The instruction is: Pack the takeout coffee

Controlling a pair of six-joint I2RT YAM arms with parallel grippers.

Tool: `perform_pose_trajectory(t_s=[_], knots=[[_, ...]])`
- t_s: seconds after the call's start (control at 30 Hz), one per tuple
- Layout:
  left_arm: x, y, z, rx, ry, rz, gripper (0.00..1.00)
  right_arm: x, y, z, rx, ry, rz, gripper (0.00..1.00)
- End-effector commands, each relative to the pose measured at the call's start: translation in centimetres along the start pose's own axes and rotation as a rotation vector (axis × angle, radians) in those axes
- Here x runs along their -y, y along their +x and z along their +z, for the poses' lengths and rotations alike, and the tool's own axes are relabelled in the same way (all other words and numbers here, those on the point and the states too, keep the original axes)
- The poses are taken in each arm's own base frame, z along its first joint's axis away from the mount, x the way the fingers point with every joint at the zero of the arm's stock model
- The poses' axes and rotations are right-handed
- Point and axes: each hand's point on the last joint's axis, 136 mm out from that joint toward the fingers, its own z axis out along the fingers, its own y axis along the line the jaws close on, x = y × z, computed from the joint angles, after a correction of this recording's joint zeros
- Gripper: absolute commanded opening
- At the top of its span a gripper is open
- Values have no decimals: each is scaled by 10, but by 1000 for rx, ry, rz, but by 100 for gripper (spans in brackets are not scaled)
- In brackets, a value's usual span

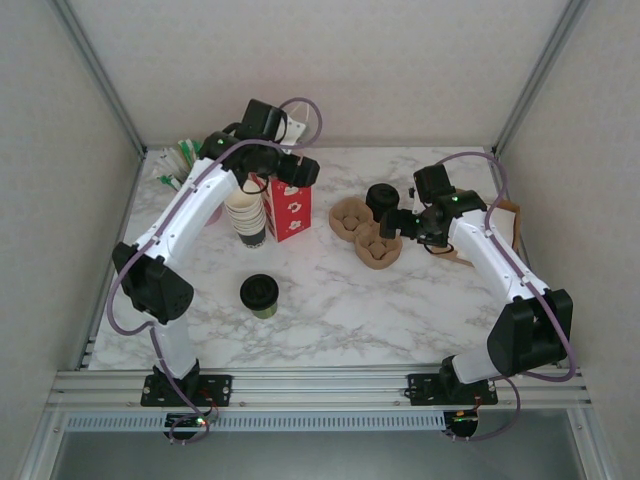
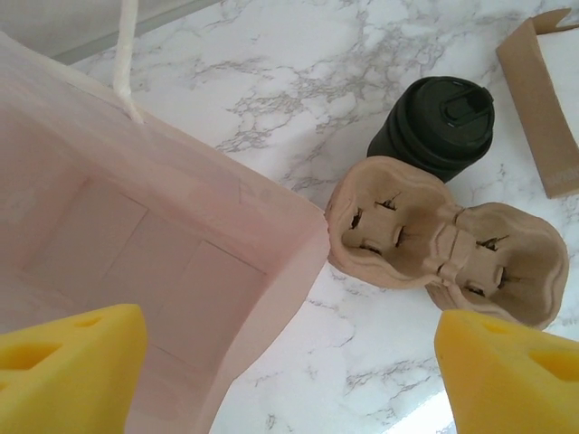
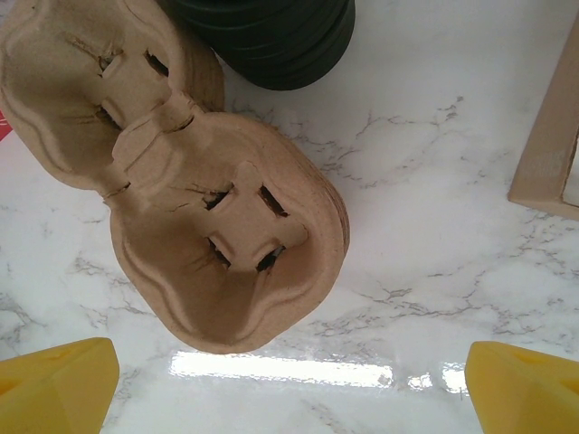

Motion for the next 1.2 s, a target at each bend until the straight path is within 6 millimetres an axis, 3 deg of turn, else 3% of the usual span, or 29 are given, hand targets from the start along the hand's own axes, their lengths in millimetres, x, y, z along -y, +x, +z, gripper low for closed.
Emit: perform_pose_trajectory(t_s=[0.0,0.2,0.47,0.63,0.8,1.17], knots=[[-16,15,4,-46,-79,14,81,-2,0,-4,7,-25,5,99],[-12,27,17,-99,-55,9,64,-1,3,-7,9,-21,6,99],[5,19,0,-58,-16,15,30,-1,6,-11,13,-29,10,99],[22,23,-3,-69,1,18,20,-2,7,-15,19,-34,16,99],[37,29,-6,-83,-17,12,15,-1,11,-18,23,-36,20,99],[79,53,-25,-99,6,-7,15,1,17,-21,24,-38,25,99]])
